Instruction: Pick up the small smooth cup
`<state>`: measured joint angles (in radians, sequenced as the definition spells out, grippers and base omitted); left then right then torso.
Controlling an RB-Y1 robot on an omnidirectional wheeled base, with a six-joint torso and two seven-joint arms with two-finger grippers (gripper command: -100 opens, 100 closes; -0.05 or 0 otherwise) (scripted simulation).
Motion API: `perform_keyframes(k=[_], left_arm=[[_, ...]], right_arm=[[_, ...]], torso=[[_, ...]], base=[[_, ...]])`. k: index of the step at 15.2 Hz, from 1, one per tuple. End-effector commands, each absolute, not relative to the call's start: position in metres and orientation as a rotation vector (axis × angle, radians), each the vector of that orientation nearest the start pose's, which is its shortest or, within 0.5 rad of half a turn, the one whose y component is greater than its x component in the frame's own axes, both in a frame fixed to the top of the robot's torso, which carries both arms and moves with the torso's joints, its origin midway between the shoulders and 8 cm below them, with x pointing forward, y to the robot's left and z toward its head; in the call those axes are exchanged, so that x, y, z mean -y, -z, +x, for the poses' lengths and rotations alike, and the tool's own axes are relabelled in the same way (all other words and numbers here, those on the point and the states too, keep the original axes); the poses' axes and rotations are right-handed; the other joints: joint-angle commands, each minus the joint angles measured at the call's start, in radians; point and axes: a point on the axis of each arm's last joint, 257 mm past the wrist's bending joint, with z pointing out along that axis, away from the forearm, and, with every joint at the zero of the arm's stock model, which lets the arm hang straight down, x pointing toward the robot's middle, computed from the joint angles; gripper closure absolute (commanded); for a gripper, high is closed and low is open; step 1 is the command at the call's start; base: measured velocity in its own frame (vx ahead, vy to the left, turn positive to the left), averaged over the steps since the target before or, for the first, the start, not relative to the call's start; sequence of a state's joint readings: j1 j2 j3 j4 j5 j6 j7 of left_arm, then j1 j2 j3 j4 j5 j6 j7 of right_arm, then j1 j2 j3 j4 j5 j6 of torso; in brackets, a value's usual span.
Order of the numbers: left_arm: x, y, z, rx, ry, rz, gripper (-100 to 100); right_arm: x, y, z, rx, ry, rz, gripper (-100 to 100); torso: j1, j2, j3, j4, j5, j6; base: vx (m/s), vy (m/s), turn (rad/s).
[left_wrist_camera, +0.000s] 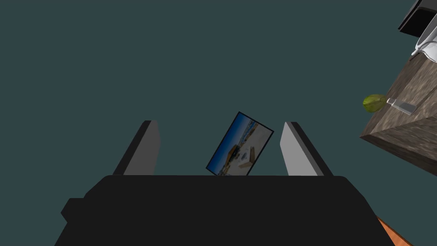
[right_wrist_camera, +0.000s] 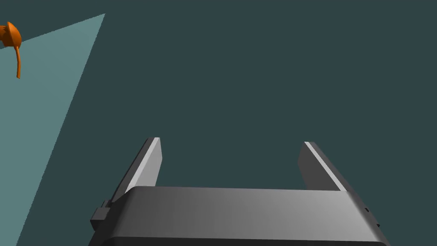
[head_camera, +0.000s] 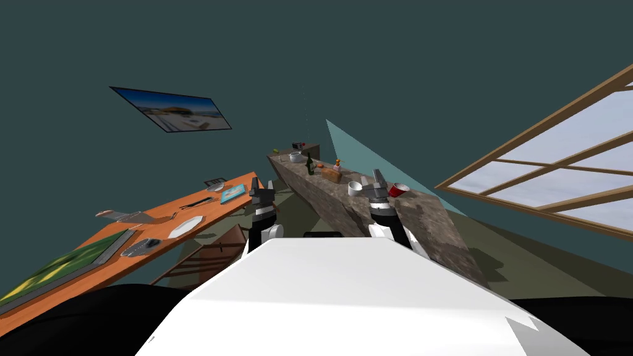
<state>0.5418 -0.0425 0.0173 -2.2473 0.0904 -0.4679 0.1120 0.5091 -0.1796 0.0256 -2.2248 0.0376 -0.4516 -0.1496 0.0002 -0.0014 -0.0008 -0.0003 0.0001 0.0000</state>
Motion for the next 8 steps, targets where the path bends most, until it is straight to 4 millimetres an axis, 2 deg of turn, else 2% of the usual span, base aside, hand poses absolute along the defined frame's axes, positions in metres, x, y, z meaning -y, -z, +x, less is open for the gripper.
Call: perform_keyframes(k=[1,8], left_arm=[[-0.307,0.010,0.347,-0.543,1.400,-0.868,0],[-0.307,0.010,0.347,-0.543,1.400,-0.868,0]], right_arm=[[0.251,0.024,0.366,-0.897,-1.372,0.620,-100],[0.238,0.047,0.371,-1.081,-1.276,0.461,-100]], torso=[[0.000,0.000,0.000,0.000,0.000,0.000],[0.001,-0.001,0.000,0.000,0.000,0.000]], base=[[0.020,0.013,-0.027],[0.023,0.020,-0.029]])
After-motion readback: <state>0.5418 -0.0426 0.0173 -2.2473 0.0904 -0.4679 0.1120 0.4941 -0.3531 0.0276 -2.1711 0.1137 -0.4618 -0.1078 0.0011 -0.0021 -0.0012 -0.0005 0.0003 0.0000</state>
